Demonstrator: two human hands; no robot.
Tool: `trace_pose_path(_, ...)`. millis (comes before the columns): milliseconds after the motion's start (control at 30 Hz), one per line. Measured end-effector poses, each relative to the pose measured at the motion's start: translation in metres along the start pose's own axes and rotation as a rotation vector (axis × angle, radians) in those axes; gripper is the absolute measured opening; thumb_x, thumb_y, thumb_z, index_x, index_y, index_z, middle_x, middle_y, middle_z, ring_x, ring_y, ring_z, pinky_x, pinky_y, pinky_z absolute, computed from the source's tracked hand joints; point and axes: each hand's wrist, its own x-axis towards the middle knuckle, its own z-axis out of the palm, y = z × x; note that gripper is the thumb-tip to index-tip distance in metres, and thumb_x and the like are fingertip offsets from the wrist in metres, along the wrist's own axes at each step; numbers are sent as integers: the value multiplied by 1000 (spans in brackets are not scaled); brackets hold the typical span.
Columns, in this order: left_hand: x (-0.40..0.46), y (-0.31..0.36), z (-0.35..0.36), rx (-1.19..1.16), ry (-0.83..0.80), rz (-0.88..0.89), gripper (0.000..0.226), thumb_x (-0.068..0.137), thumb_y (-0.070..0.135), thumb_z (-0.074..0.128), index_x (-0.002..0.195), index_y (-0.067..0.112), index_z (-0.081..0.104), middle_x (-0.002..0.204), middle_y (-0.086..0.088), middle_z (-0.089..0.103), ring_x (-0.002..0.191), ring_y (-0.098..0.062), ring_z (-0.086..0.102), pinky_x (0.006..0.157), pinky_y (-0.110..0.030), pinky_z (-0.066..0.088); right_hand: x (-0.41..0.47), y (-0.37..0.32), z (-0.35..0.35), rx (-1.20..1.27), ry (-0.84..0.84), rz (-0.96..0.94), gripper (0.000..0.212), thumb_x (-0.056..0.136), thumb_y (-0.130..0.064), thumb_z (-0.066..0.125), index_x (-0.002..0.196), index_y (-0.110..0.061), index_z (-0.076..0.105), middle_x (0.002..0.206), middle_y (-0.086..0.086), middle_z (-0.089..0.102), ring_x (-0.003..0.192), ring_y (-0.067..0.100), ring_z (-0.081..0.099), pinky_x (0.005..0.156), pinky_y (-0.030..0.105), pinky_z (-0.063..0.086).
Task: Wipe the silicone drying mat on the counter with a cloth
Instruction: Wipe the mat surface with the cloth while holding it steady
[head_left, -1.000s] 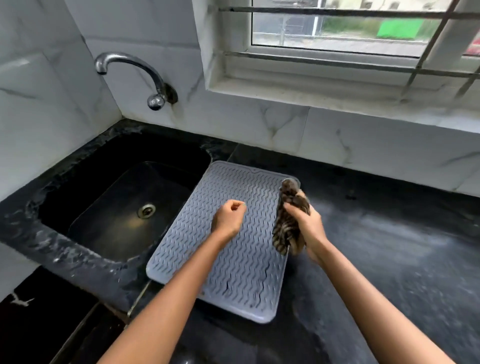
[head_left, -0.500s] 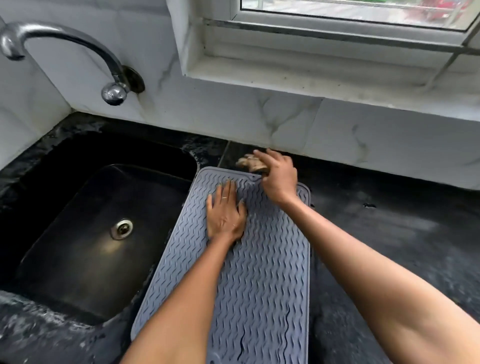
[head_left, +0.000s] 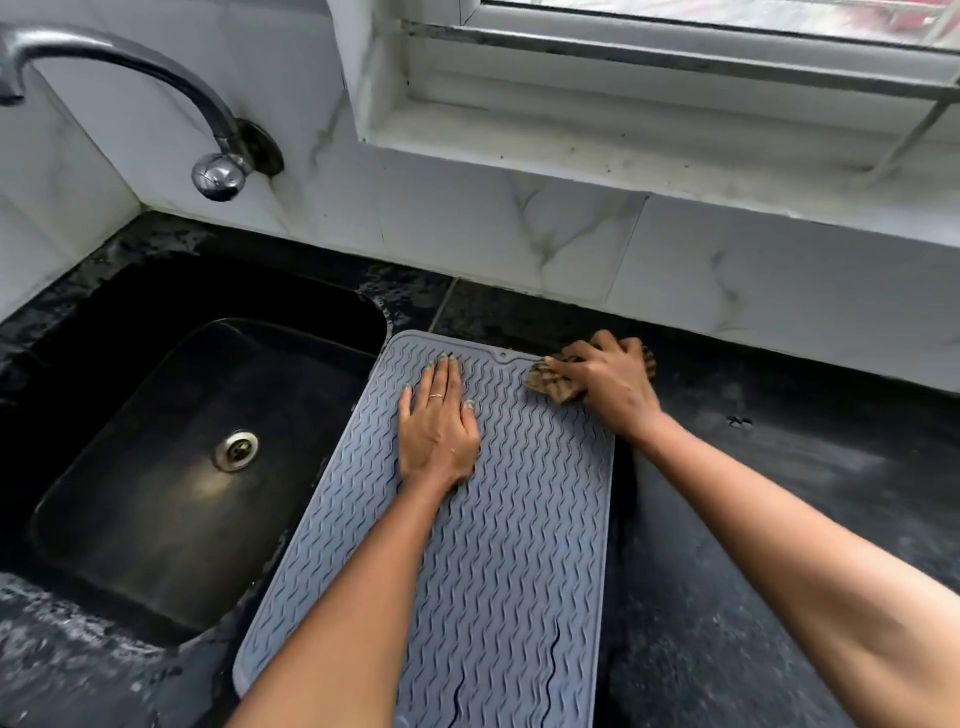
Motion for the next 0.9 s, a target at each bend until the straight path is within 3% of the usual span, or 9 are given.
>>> trace_pose_path(167, -2, 2, -3, -3, -2, -10, 60, 100, 31, 26, 153, 20, 0, 162, 3, 3, 150, -11, 3, 121, -36, 0, -34, 40, -9, -76, -31, 44, 49, 74, -7, 63, 117, -31, 64, 117, -5, 64, 105, 28, 48, 78, 40, 31)
trace_pose_path(333, -3, 4, -7, -30, -9, -4, 64, 99, 37, 28, 153, 22, -2, 162, 1, 1, 150, -14, 4, 121, -40, 1, -8, 25, -29, 2, 15, 75, 29, 72, -11, 60, 95, -25, 70, 104, -4, 67, 102, 25, 49, 78, 39, 29)
trace_pose_path(433, -1, 3, -6, -14, -20, 44, 64, 99, 39, 27, 153, 24, -4, 162, 3, -4, 150, -15, -1, 120, -43, -4, 23, -19, -31, 252, 166, 168, 33, 77, -14, 65, 107, -28, 68, 114, -3, 65, 106, 26, 48, 75, 36, 26)
trace_pose_path(533, 1, 4, -4, 30, -40, 63, 58, 100, 35, 26, 153, 20, 9, 162, 1, 13, 150, -16, 7, 120, -43, -1, 46, -75, -22, 312, 37, 95, 49, 82, -4, 55, 123, -31, 58, 128, 1, 56, 115, 28, 42, 81, 42, 32)
trace_pose_path(633, 1, 4, -2, 44, -13, 39, 54, 97, 29, 29, 150, 18, 25, 159, -2, 24, 149, -17, 13, 121, -42, 1, 41, -87, -10, 178, -40, 6, 47, 87, -6, 51, 128, -28, 53, 129, 4, 53, 116, 32, 38, 88, 51, 34)
trace_pose_path(767, 3, 1, 2, 30, -19, 38, 60, 98, 30, 27, 153, 19, 5, 162, 2, 4, 150, -14, 6, 121, -41, -1, 14, -53, -5, 96, 37, 14, 42, 85, -6, 56, 121, -27, 60, 119, 1, 59, 108, 31, 42, 82, 45, 33)
trace_pose_path(900, 2, 1, -1, 32, -38, 43, 61, 100, 31, 26, 153, 19, 0, 162, 2, 2, 150, -14, 4, 121, -41, -2, -25, -19, -7, 16, 63, 108, 33, 84, -10, 57, 111, -27, 67, 107, -4, 64, 102, 27, 44, 74, 39, 26)
